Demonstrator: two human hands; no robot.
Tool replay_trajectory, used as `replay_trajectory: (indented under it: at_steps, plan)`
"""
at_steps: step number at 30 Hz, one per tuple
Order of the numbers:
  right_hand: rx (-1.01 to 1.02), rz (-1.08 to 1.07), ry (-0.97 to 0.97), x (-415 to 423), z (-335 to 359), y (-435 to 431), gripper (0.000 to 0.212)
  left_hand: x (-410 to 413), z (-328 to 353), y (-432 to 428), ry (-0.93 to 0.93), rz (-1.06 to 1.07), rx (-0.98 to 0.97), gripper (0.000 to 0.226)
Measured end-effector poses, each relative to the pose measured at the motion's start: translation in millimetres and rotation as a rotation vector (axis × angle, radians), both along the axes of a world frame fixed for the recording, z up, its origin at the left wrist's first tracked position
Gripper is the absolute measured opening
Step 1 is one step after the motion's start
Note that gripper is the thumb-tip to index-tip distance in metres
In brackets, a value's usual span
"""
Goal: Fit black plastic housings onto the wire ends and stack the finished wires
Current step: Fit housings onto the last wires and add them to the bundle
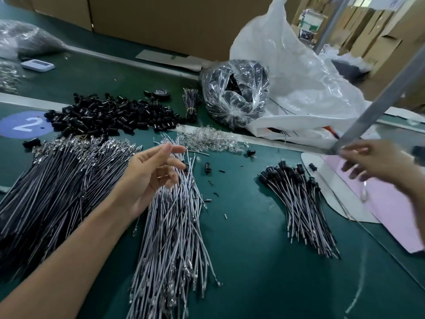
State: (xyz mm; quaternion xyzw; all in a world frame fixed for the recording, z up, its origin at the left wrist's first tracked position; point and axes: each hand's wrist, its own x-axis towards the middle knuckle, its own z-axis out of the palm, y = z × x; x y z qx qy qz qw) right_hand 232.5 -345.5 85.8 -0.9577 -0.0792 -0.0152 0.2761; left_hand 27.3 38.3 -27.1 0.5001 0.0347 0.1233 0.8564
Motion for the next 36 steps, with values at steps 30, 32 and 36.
replay_trajectory:
  at_steps: [30,32,36]
  plan:
    - [0.009,0.341,0.365,-73.7,-86.7,273.4,0.034,2.2,-0.9,2.3,0.072,0.541,0.112,0.036]
    - [0.176,0.352,0.462,-74.1,-84.4,269.8,0.033,2.2,-1.3,2.6,0.077,0.539,0.118,0.036]
    - [0.513,0.341,0.441,-75.3,-78.4,263.8,0.031,2.5,-2.6,3.2,0.082,0.534,0.124,0.034]
